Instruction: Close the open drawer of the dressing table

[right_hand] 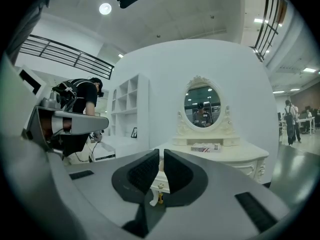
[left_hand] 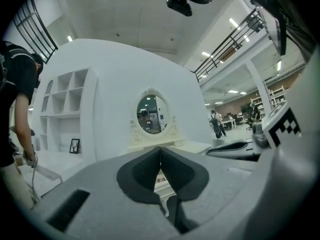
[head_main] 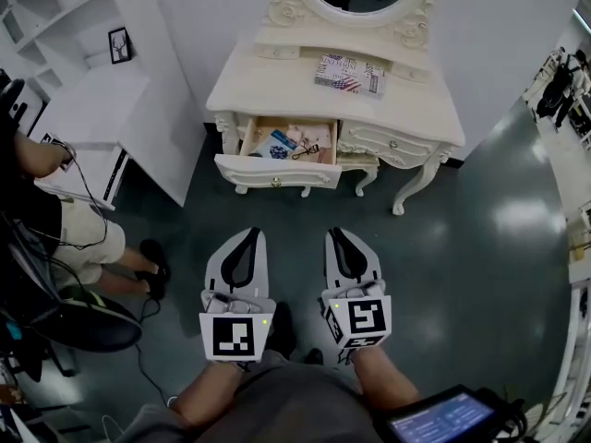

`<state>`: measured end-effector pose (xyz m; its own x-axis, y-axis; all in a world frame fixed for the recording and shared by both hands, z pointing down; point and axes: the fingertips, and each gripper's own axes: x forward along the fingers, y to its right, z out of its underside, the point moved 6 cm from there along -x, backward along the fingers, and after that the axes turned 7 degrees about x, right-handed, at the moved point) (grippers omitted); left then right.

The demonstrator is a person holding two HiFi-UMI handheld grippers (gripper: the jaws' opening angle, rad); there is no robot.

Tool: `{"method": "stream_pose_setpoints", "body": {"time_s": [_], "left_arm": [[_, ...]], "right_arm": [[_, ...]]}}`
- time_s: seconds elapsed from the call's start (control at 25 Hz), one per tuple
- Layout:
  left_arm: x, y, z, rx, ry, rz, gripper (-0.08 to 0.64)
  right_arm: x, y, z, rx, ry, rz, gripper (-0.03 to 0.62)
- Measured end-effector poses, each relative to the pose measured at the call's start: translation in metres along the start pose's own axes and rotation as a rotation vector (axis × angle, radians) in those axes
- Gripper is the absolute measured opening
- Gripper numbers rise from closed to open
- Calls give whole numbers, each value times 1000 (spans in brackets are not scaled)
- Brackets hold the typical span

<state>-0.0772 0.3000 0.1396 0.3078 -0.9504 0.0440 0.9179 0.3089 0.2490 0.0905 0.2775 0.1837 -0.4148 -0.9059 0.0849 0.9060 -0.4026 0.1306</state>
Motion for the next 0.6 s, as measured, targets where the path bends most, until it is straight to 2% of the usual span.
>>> {"method": "stream_pose_setpoints", "body": {"time_s": [0.32,0.6], "left_arm": [[42,-44,-5,5,59,30,15],[65,-58,-2,-16,64,56,15]], "right_arm": [[51,-5,-21,-41,41,48,15],[67,-2,-33,-62,50,80,15]]}}
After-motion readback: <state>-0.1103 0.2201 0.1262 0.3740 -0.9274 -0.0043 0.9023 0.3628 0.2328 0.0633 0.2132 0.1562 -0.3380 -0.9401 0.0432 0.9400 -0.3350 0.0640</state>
